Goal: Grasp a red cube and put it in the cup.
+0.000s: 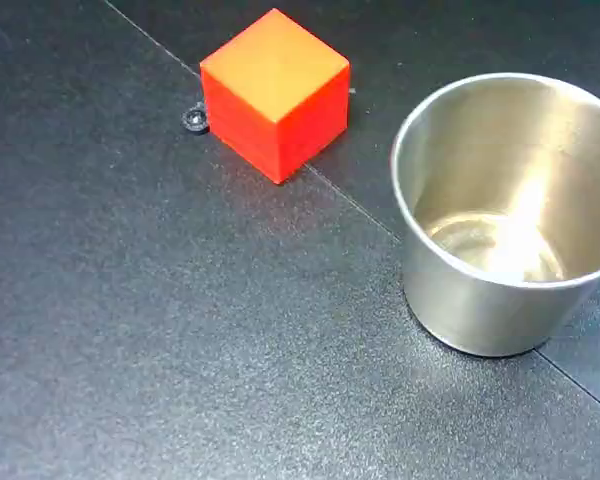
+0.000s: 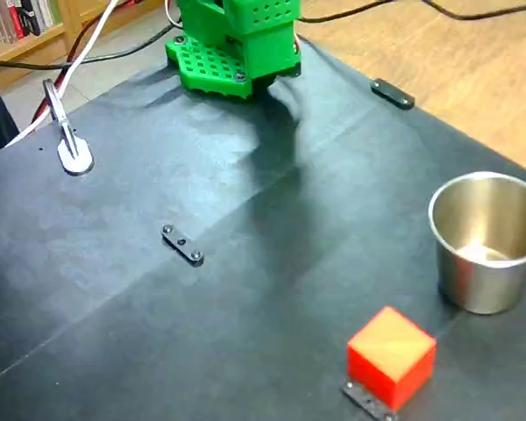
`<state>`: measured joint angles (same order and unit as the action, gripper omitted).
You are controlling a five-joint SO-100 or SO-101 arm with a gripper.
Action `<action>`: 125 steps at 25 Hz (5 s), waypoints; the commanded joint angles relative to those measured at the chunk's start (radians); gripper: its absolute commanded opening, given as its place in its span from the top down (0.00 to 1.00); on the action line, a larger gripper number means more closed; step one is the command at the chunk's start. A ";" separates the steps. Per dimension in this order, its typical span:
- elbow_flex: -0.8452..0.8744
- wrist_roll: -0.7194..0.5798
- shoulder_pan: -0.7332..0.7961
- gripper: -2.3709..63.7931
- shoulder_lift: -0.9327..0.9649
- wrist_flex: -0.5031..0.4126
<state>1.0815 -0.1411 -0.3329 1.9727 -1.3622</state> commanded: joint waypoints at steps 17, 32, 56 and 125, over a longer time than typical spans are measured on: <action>-0.284 -0.265 -0.129 0.59 -0.615 -0.009; -0.302 -0.281 -0.120 0.37 -0.785 -0.252; -0.488 -0.279 -0.117 0.28 -1.114 -0.064; -0.523 -0.264 -0.083 0.97 -0.853 -0.081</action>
<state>0.5737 -0.4126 -0.4341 0.9925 -1.4373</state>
